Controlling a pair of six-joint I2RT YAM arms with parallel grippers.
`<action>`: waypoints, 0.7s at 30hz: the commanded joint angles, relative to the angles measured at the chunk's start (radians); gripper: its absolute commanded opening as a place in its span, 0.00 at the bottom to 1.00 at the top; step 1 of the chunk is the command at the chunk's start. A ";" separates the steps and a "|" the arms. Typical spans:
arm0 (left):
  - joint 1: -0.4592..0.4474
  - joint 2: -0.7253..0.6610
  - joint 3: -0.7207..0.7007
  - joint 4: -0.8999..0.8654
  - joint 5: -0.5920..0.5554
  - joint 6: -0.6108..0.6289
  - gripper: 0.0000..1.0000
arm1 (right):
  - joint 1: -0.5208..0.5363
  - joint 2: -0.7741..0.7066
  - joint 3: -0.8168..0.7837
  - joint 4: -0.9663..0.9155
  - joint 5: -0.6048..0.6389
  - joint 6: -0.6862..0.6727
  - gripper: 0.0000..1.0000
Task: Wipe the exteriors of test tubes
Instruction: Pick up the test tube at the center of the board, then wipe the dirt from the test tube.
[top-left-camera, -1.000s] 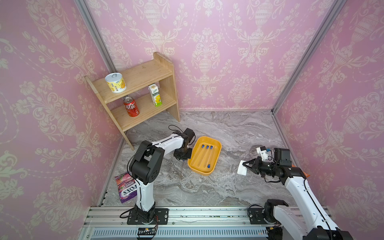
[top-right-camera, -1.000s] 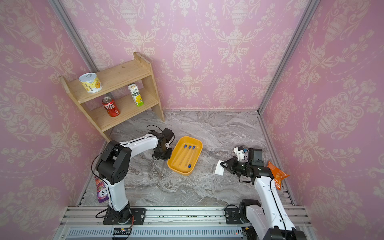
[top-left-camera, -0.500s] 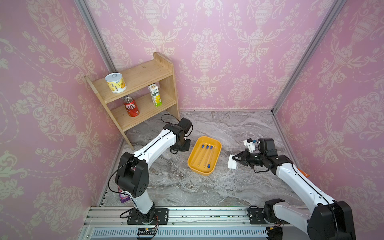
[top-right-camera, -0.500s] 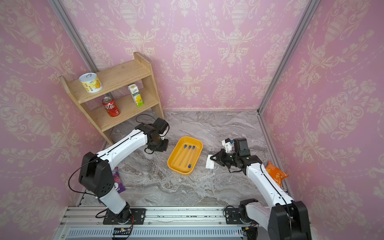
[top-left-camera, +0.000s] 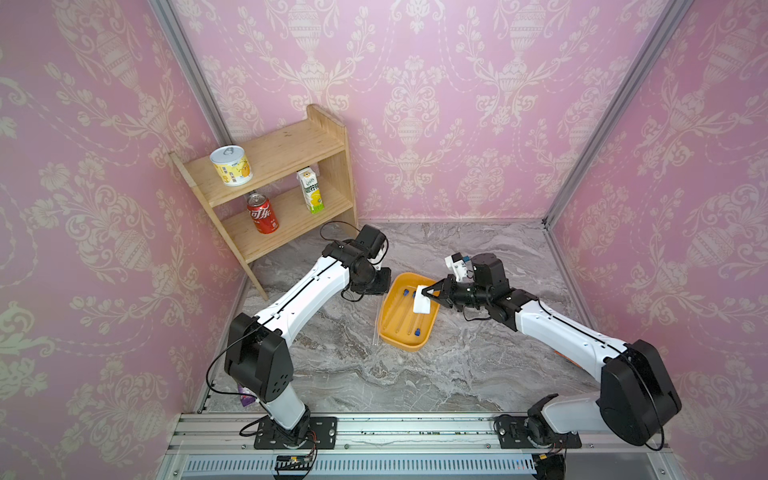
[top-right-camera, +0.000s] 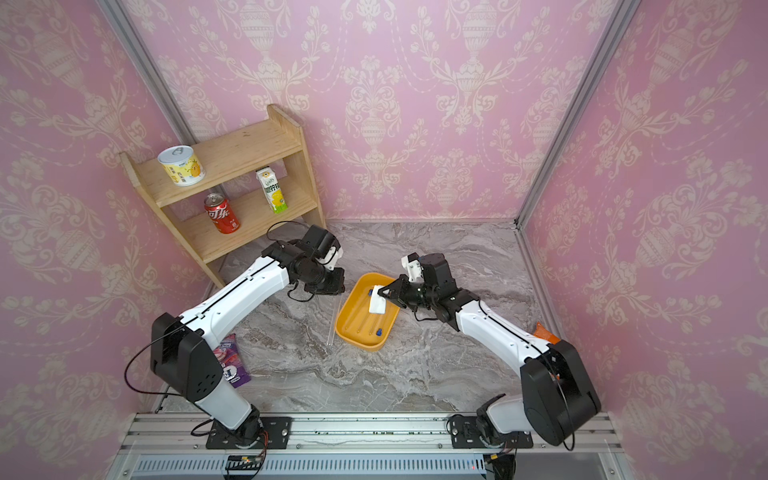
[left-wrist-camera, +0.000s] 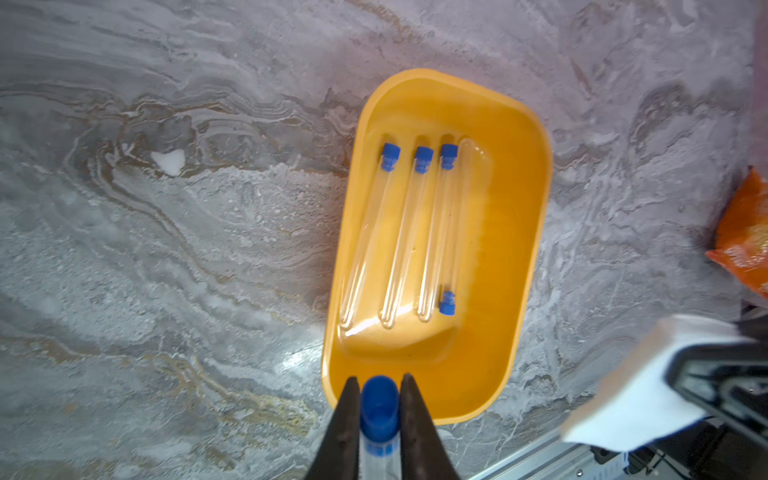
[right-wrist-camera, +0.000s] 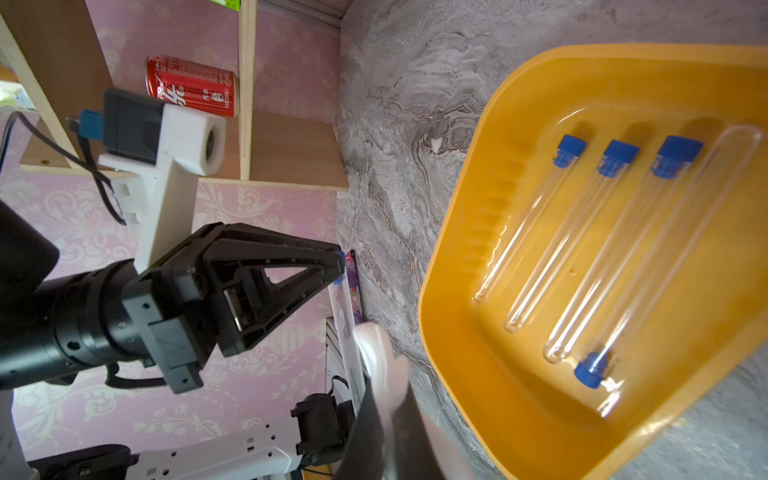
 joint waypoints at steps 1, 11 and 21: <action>-0.028 0.030 0.036 0.071 0.066 -0.060 0.14 | 0.019 -0.007 -0.016 0.163 0.084 0.118 0.00; -0.077 0.110 0.075 0.186 0.110 -0.121 0.15 | 0.064 -0.079 -0.068 0.163 0.211 0.190 0.00; -0.088 0.136 0.078 0.279 0.179 -0.187 0.14 | 0.077 -0.103 -0.086 0.107 0.285 0.152 0.00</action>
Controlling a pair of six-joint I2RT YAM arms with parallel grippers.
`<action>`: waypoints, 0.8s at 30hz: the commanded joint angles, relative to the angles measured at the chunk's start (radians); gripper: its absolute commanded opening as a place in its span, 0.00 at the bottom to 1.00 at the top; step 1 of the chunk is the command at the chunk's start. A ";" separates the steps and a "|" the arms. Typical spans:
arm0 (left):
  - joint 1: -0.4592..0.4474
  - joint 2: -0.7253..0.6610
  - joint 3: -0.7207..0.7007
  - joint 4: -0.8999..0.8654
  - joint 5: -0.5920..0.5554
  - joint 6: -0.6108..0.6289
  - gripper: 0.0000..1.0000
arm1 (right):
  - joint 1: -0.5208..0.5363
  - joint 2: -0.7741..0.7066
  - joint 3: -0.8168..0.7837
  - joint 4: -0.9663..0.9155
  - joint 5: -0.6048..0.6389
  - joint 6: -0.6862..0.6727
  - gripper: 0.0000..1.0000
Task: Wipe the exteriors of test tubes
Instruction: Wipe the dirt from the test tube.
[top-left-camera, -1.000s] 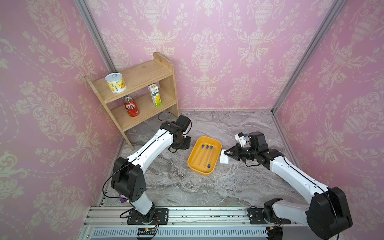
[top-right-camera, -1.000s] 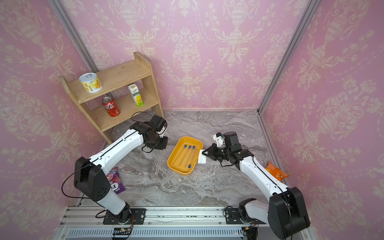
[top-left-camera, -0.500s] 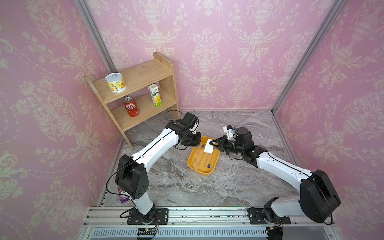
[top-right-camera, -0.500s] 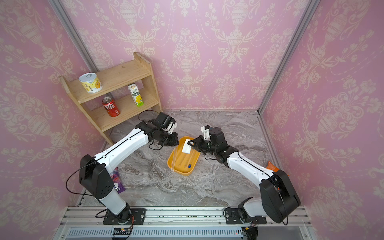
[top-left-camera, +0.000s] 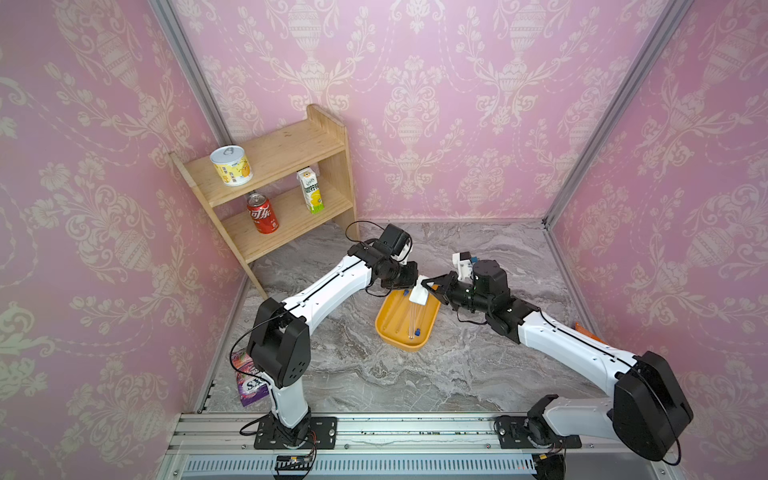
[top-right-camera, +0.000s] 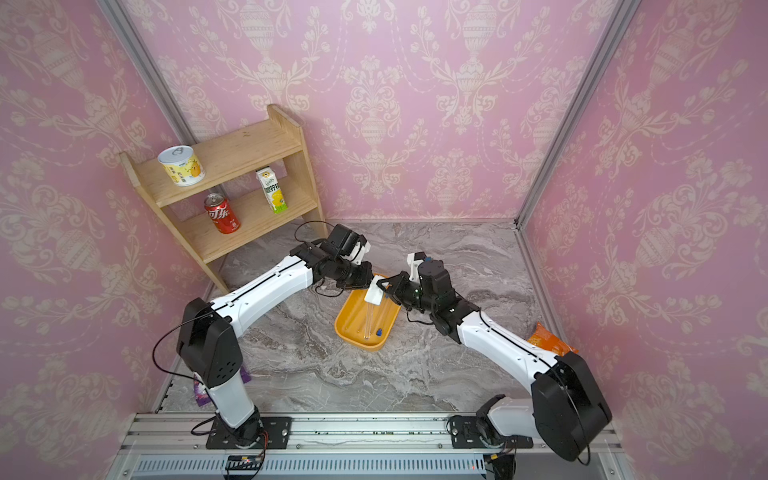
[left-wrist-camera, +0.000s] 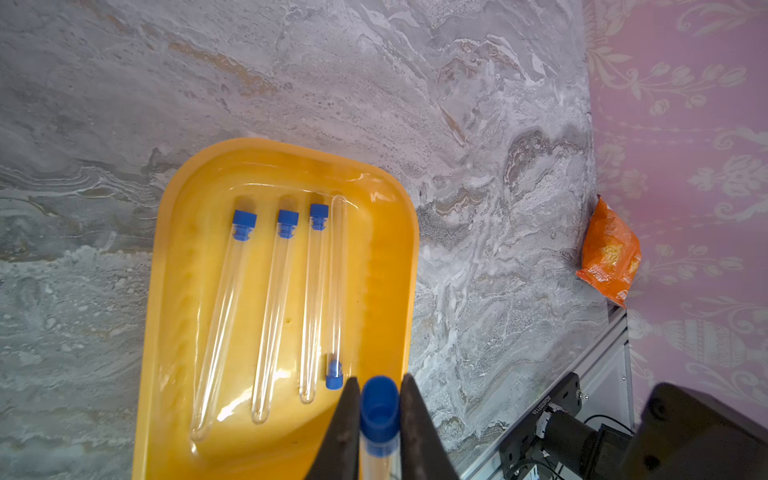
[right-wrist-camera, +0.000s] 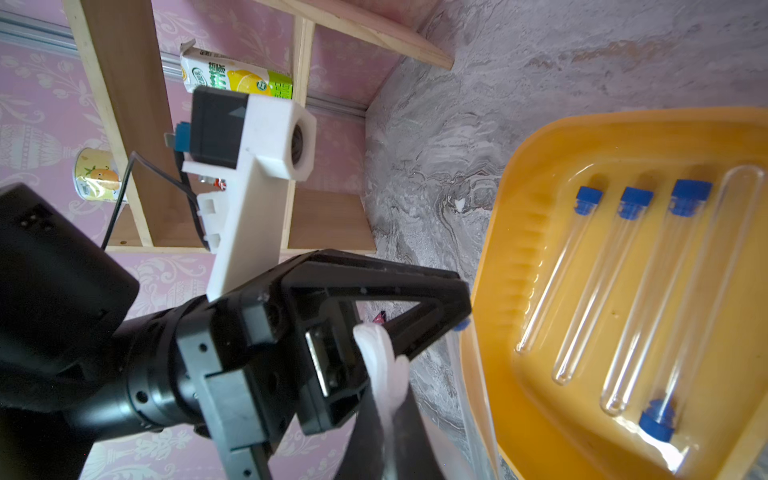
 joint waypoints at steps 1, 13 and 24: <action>-0.004 0.008 0.021 0.047 0.055 -0.048 0.14 | 0.007 -0.020 -0.014 -0.051 0.057 -0.030 0.00; -0.005 -0.031 -0.015 0.091 0.087 -0.079 0.14 | 0.011 -0.013 -0.015 -0.100 0.112 -0.094 0.00; -0.005 -0.029 -0.012 0.099 0.087 -0.078 0.14 | 0.046 -0.058 -0.060 -0.155 0.118 -0.119 0.00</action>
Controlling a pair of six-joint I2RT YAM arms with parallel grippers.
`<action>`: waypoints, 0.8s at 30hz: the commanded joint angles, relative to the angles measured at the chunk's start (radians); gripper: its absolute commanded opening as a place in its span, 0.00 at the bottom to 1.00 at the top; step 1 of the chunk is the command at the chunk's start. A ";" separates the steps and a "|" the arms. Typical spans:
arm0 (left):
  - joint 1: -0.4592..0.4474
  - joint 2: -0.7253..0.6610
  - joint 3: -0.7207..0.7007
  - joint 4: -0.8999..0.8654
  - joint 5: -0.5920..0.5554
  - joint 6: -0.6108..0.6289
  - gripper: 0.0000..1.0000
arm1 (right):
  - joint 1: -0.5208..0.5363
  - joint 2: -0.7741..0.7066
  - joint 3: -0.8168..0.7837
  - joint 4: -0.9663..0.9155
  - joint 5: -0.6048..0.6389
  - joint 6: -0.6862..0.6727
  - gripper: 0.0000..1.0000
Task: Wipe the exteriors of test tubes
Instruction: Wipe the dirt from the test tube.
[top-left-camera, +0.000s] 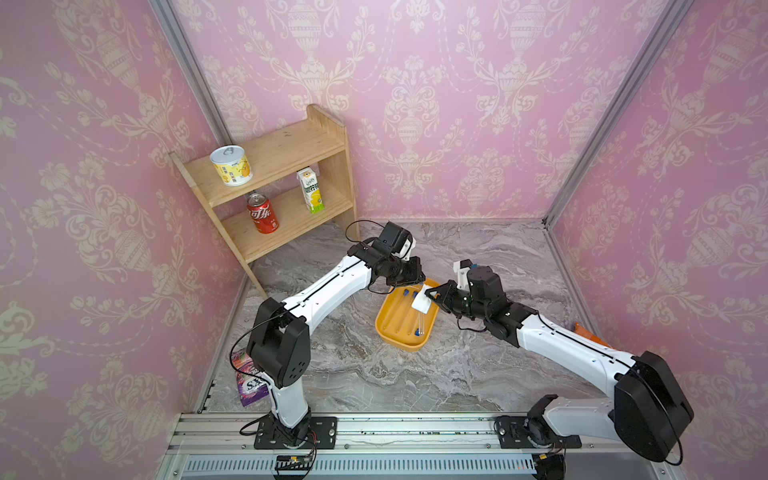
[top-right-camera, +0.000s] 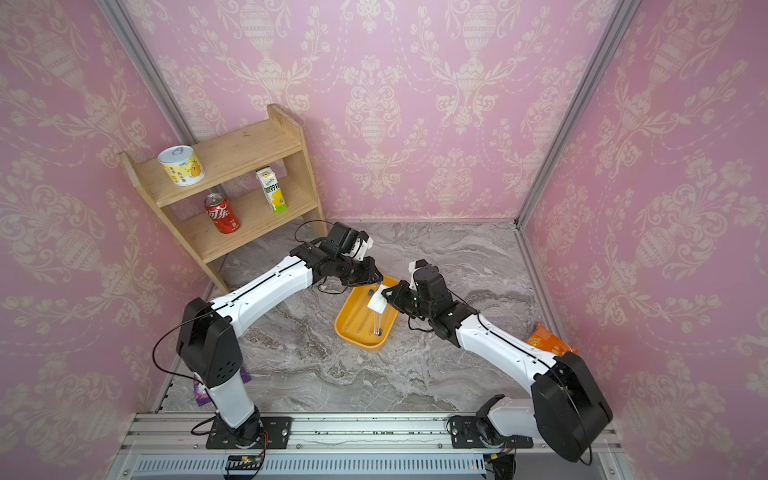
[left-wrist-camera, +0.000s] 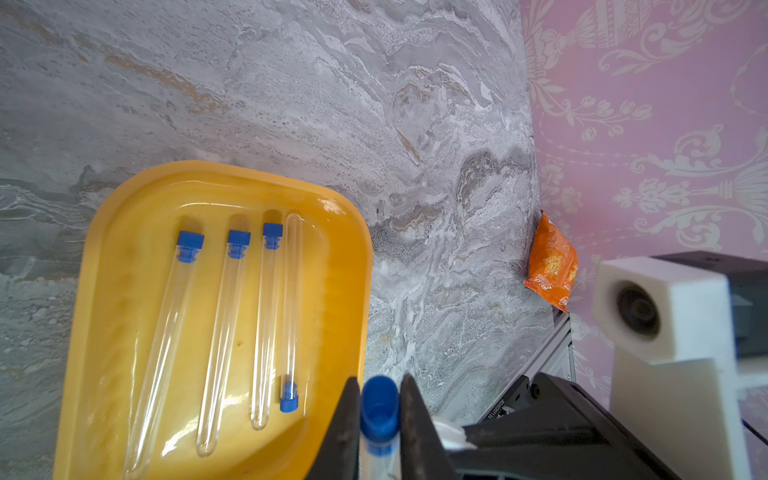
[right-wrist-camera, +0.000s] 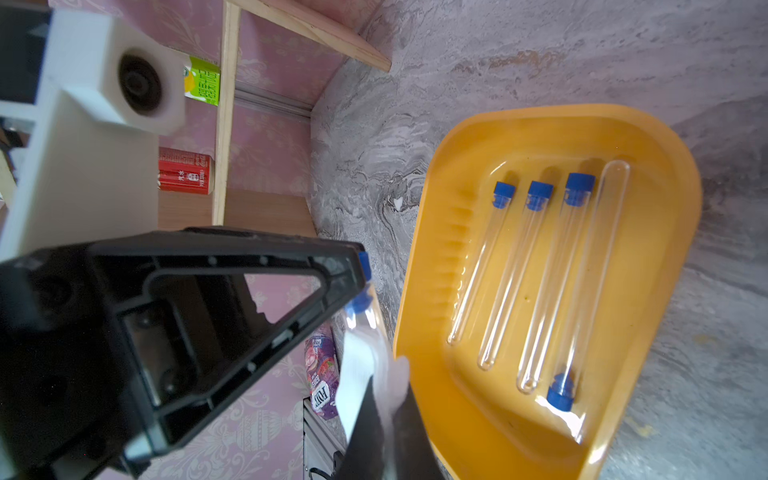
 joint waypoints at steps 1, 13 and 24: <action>-0.005 -0.028 -0.004 0.012 0.016 -0.012 0.14 | 0.011 -0.055 -0.031 -0.055 0.023 -0.036 0.00; -0.005 -0.027 0.002 0.010 0.021 -0.006 0.14 | 0.077 -0.184 -0.131 -0.157 0.020 -0.061 0.00; -0.007 -0.027 -0.004 0.030 0.039 -0.020 0.14 | 0.097 -0.179 -0.065 -0.228 0.050 -0.125 0.00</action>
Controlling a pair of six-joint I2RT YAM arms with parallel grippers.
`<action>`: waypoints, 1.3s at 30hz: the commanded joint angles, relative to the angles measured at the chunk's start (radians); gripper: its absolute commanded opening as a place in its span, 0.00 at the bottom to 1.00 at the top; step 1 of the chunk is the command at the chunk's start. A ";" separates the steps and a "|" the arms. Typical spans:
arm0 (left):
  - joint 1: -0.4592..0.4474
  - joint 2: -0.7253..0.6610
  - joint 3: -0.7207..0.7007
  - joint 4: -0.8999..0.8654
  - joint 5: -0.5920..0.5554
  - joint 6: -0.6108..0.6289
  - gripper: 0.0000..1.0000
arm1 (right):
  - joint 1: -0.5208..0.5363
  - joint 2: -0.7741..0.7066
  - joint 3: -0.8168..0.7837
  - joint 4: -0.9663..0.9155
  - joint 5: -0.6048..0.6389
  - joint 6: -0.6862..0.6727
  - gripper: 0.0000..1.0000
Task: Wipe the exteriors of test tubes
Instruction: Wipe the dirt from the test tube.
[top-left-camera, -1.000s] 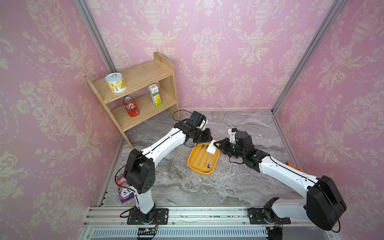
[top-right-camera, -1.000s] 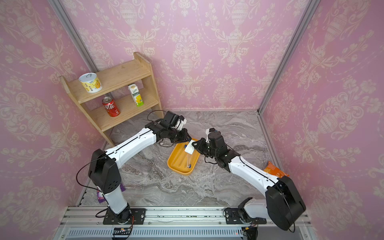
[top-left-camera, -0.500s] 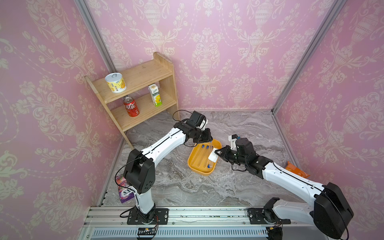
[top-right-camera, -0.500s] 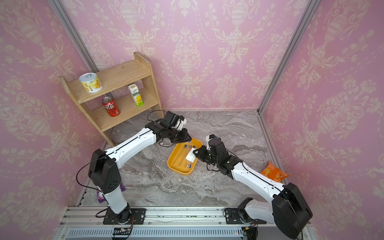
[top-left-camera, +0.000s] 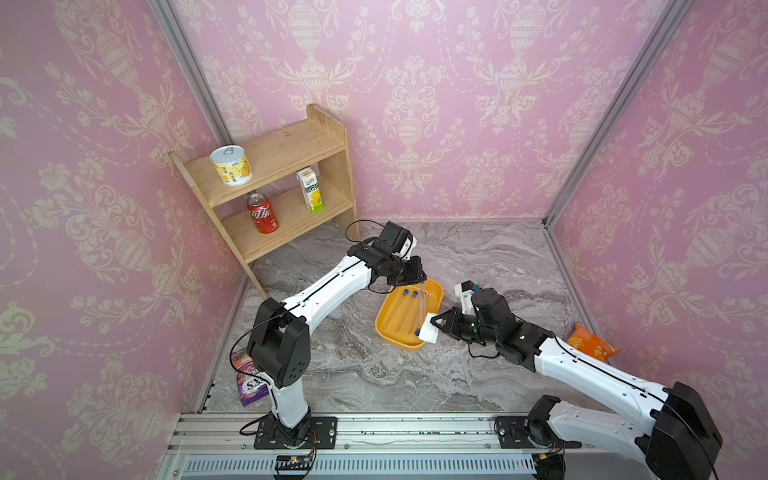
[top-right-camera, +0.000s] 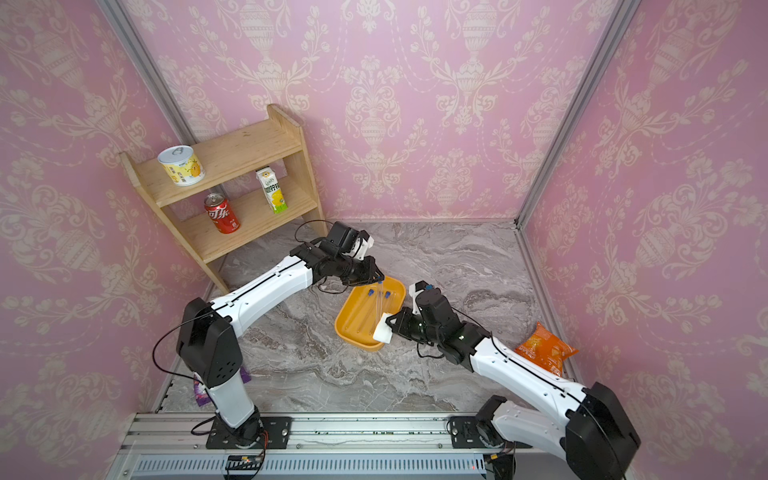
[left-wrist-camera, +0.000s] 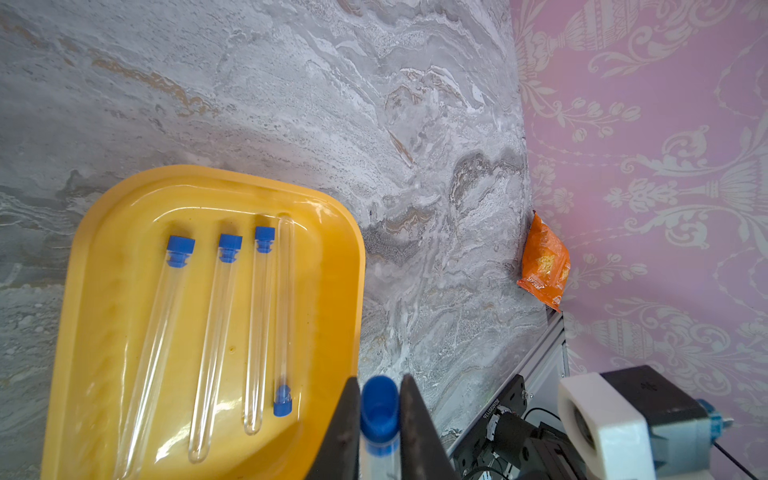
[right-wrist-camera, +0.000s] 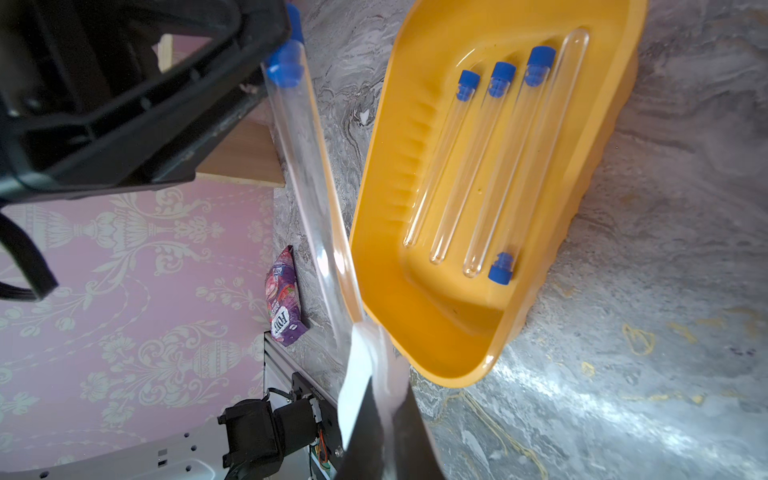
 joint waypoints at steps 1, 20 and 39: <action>-0.008 -0.029 -0.005 0.014 0.023 -0.019 0.14 | -0.009 0.032 0.068 -0.030 0.022 -0.058 0.00; -0.011 -0.054 -0.038 0.022 0.021 -0.023 0.15 | -0.171 0.225 0.262 0.026 -0.132 -0.100 0.00; -0.011 -0.044 -0.043 0.037 0.033 -0.028 0.15 | -0.075 -0.067 -0.056 0.004 -0.085 -0.065 0.00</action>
